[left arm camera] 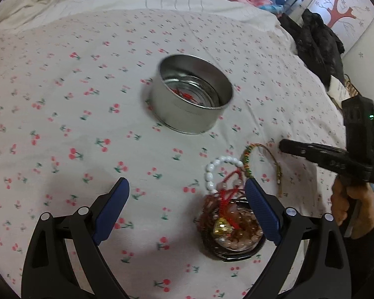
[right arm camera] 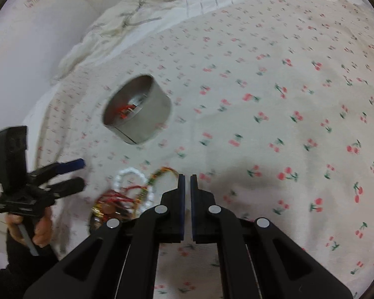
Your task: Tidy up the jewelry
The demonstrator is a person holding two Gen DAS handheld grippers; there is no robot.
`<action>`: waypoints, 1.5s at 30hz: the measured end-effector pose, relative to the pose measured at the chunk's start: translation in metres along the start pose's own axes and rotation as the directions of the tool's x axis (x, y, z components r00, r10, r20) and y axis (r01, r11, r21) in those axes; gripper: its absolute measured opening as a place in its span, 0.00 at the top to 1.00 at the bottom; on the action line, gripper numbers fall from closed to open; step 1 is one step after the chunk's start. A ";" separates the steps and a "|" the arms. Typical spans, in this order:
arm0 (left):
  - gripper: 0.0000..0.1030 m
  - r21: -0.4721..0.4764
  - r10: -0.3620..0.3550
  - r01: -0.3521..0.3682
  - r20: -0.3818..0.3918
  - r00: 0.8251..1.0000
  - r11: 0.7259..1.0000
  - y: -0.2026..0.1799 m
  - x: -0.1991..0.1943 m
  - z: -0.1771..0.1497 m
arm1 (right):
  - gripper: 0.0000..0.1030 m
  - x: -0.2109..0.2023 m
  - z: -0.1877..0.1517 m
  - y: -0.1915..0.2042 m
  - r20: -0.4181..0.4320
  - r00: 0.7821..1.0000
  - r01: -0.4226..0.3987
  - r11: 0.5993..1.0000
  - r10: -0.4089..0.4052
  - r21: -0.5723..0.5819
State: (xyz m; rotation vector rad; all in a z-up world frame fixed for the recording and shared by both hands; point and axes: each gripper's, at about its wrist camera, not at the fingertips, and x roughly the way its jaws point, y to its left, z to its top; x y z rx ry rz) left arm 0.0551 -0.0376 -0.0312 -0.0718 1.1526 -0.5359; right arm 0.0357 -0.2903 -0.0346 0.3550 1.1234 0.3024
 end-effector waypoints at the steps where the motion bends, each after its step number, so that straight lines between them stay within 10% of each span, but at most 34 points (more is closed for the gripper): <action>1: 0.13 -0.012 -0.018 0.018 0.002 1.000 1.000 -0.001 0.000 0.001 | 0.95 0.000 -0.001 -0.002 -0.008 1.000 0.007 1.000 -0.007 -0.001; 3: 0.13 -0.019 -0.036 0.036 0.009 0.999 0.999 -0.002 -0.002 0.002 | 0.95 0.004 -0.003 -0.002 -0.026 1.000 -0.003 1.000 0.004 0.005; 7: 0.13 -0.014 -0.028 0.028 0.005 1.000 1.000 -0.005 0.002 0.002 | 0.46 0.004 -0.006 0.009 -0.015 1.000 0.010 0.999 -0.010 -0.039; 12: 0.13 -0.031 -0.029 0.028 -0.014 0.999 0.999 -0.004 0.011 0.004 | 0.47 0.019 -0.010 0.021 -0.022 0.994 0.103 0.989 -0.106 -0.111; 14: 0.13 -0.027 -0.028 0.027 -0.007 1.000 0.999 -0.007 0.012 0.005 | 0.57 0.025 -0.013 0.027 -0.009 0.986 0.164 0.973 -0.168 -0.161; 16: 0.13 -0.025 -0.038 0.038 -0.007 0.999 0.999 -0.012 0.012 0.007 | 0.91 0.026 -0.014 0.033 -0.006 0.983 0.178 0.964 -0.183 -0.200; 30: 0.13 0.117 -0.130 0.133 -0.032 0.991 0.984 -0.040 0.008 0.010 | 0.92 0.016 -0.009 0.011 -0.005 0.987 0.157 0.981 -0.158 -0.116; 37: 0.13 0.546 -0.063 0.009 0.080 0.995 0.838 -0.095 -0.003 -0.023 | 0.90 0.017 -0.011 0.005 -0.022 0.990 0.139 0.987 -0.141 -0.080; 45: 0.31 0.571 -0.083 0.059 0.017 0.996 0.819 -0.101 0.013 -0.028 | 0.75 0.017 -0.012 0.010 -0.026 0.993 0.114 0.989 -0.117 -0.099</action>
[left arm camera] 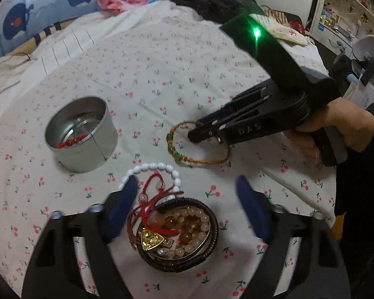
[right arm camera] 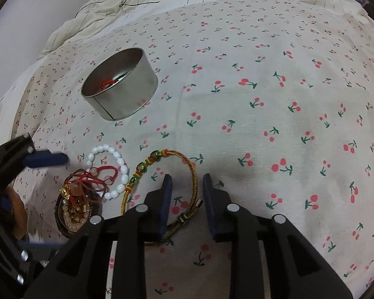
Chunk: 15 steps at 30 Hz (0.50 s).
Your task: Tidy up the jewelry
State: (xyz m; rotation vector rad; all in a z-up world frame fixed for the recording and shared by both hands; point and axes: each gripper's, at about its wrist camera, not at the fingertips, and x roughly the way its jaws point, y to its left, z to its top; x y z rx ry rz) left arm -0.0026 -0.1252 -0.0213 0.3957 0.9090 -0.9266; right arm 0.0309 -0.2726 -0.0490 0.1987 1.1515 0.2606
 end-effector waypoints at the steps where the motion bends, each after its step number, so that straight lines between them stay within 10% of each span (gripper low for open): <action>1: 0.31 -0.002 0.015 -0.015 -0.005 1.000 1.000 0.001 0.001 -0.001 | 0.75 0.000 0.000 0.000 0.000 1.000 -0.002 1.000 0.002 0.002; 5: 0.31 -0.165 -0.007 0.001 -0.034 0.999 0.986 0.037 -0.004 -0.009 | 0.74 0.000 0.000 -0.001 -0.003 1.000 -0.010 1.000 0.010 0.007; 8: 0.31 -0.411 -0.088 0.061 -0.047 0.995 0.909 0.079 -0.002 -0.021 | 0.68 0.001 -0.001 0.002 -0.003 1.000 -0.008 1.000 0.008 -0.003; 15: 0.31 -0.611 -0.244 0.157 -0.062 0.968 0.776 0.098 0.017 -0.038 | 0.58 0.002 -0.002 0.006 -0.004 1.000 -0.011 1.000 0.011 -0.022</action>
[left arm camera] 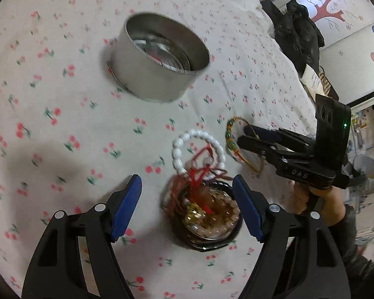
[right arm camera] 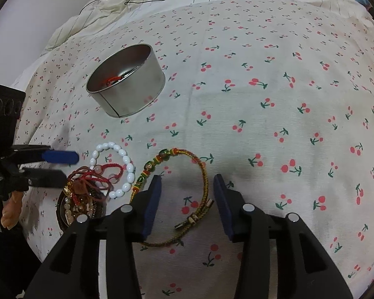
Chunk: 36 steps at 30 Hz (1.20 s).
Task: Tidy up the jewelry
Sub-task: 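Grasp the red cord with gold pendant using the left gripper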
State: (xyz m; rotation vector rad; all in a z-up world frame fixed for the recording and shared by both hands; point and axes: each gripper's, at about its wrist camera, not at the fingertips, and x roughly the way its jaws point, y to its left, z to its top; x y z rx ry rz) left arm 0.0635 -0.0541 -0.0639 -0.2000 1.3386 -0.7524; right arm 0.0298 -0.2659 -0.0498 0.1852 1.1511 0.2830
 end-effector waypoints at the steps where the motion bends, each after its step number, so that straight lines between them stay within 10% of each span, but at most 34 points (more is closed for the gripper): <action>1: 0.31 -0.009 -0.014 0.013 -0.011 1.000 1.000 0.000 0.002 -0.001 | 0.58 0.000 0.000 0.000 0.000 1.000 -0.001 1.000 0.001 0.000; 17: 0.94 -0.097 -0.160 0.160 0.003 0.987 0.982 0.006 0.004 -0.002 | 0.52 0.003 0.000 0.007 0.001 1.000 0.000 1.000 0.000 -0.013; 31: 0.96 -0.043 -0.137 0.137 0.002 0.991 0.990 0.002 0.003 -0.002 | 0.43 0.004 0.000 0.008 0.001 1.000 -0.023 1.000 0.023 -0.012; 36: 0.96 -0.008 -0.188 0.189 0.085 0.979 0.982 -0.005 -0.031 0.000 | 0.68 0.001 0.000 -0.002 0.006 1.000 0.000 1.000 0.000 0.018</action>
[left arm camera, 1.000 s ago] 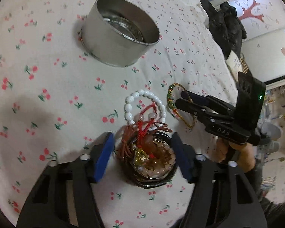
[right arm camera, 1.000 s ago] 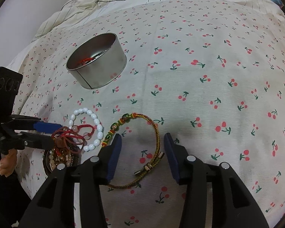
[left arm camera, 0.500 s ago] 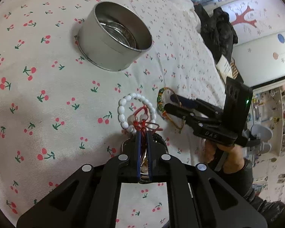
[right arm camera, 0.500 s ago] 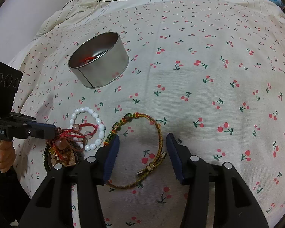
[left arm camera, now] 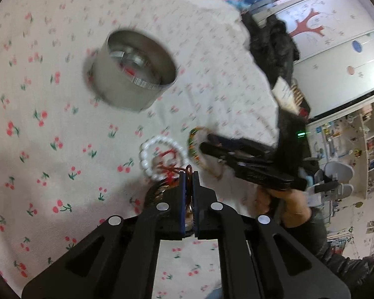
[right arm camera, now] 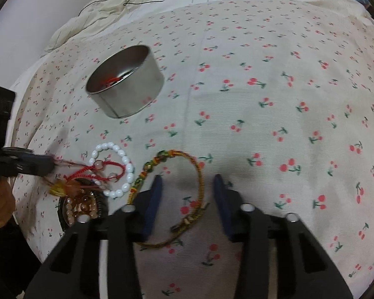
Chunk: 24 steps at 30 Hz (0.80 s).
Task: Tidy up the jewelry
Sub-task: 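Grasp the red cord with gold pendant using the left gripper, then grasp and lift the beaded bracelet with the right gripper while the left lifts the pendant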
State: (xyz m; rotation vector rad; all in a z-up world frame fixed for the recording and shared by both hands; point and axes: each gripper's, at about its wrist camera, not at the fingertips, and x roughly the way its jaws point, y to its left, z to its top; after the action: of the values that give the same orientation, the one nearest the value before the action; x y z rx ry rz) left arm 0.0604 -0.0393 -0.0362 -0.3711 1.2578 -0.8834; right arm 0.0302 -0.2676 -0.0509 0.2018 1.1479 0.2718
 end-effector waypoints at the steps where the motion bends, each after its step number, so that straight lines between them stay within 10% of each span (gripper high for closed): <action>1: 0.96 0.000 -0.009 0.009 0.015 1.000 1.000 -0.001 -0.006 0.000 | 0.75 0.000 0.000 -0.002 0.001 1.000 0.004 1.000 -0.004 0.004; 16: 0.96 -0.009 -0.053 0.055 0.162 0.985 0.998 0.005 -0.051 0.007 | 0.91 -0.002 -0.002 0.010 0.023 0.995 0.098 0.991 -0.096 -0.088; 24: 0.96 0.001 -0.088 0.089 0.195 0.977 0.996 0.001 -0.057 0.010 | 0.96 -0.031 0.008 0.010 0.105 0.993 -0.050 0.999 0.052 -0.020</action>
State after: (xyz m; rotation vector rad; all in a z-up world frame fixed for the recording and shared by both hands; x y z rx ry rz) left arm 0.0678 0.0014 0.0036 -0.5112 1.0701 -0.8951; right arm 0.0247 -0.2684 -0.0173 0.2275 1.0366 0.3125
